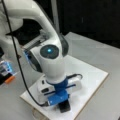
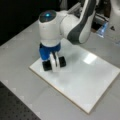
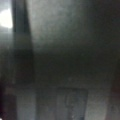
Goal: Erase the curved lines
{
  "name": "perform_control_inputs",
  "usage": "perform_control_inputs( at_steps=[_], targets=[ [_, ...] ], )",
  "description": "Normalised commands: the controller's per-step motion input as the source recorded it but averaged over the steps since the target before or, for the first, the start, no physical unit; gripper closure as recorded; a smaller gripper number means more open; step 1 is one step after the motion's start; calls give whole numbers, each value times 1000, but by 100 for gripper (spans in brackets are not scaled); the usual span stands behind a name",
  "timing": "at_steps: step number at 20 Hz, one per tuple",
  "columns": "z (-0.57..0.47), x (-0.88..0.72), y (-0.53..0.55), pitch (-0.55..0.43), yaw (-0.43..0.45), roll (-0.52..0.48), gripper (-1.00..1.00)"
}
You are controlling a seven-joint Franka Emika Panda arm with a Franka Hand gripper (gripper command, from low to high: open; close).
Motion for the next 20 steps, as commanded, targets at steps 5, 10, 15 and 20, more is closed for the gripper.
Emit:
perform_control_inputs(
  at_steps=[5,10,15,20],
  targets=[
    [199,40,-127,237,218,-173,100],
    [141,27,-177,185,247,-168,100],
    [100,-8,-376,146,447,-101,100],
    [83,-42,-426,81,548,-85,100]
  ],
)
